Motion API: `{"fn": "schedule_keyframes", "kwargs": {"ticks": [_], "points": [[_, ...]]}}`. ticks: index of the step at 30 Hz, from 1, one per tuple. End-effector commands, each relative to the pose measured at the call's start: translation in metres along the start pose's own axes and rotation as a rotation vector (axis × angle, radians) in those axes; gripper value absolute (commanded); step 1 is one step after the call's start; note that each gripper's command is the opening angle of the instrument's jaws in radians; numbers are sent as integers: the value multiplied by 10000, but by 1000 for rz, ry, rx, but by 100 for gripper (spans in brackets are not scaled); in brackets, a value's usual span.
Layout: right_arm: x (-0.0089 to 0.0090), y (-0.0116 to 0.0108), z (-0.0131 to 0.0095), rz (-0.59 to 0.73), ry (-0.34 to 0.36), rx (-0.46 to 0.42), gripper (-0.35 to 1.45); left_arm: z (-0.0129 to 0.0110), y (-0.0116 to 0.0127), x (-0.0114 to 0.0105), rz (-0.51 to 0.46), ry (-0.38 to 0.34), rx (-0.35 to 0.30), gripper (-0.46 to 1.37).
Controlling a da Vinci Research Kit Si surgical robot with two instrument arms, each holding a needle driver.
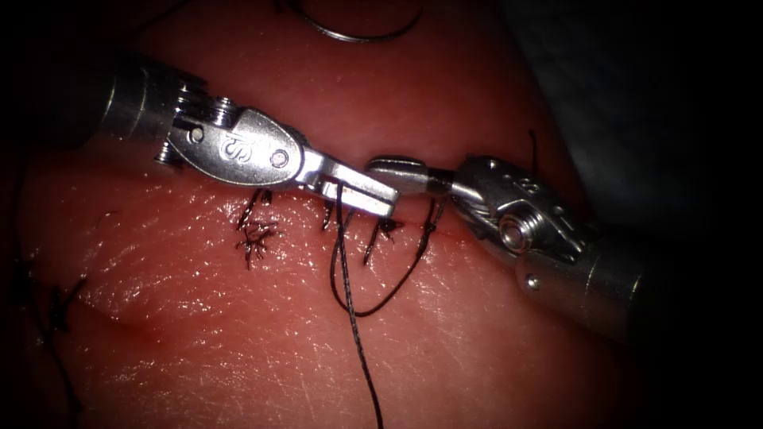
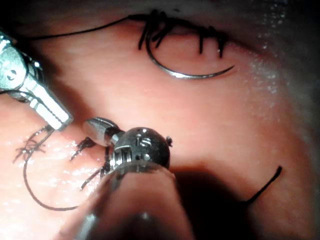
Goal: Wound Closure
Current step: Wrap the suture once counter-clockwise around the right gripper
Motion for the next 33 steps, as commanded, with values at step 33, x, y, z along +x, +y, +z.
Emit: {"fn": "schedule_keyframes", "kwargs": {"ticks": [33], "points": [[-18,-43,25,-23,44,162,-35,17,-65,-25,63,227,-45,-35]]}}
